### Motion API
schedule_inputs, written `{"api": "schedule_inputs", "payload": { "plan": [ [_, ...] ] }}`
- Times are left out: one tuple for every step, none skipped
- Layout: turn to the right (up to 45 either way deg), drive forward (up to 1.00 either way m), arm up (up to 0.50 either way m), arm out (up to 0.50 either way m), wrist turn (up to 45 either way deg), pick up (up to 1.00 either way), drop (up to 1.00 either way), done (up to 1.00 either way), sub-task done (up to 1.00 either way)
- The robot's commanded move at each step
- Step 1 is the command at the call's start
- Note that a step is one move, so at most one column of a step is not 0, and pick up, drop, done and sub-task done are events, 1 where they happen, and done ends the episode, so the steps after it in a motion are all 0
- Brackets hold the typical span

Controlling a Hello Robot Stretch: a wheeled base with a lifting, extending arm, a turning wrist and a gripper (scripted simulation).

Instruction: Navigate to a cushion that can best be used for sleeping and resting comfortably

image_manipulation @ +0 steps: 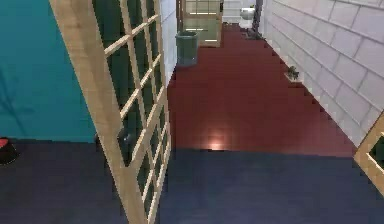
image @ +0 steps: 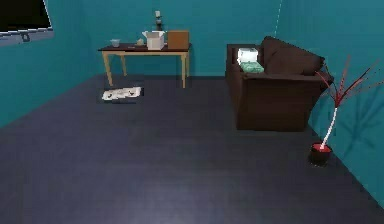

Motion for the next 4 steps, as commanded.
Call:
{"api": "schedule_inputs", "payload": {
  "plan": [
    [0.0,1.0,0.0,0.0,0.0,0.0,0.0,0.0,0.0],
    [3.0,0.0,0.0,0.0,0.0,0.0,0.0,0.0,0.0],
    [0.0,1.0,0.0,0.0,0.0,0.0,0.0,0.0,0.0],
    [0.0,0.85,0.0,0.0,0.0,0.0,0.0,0.0,0.0]
  ]
}}
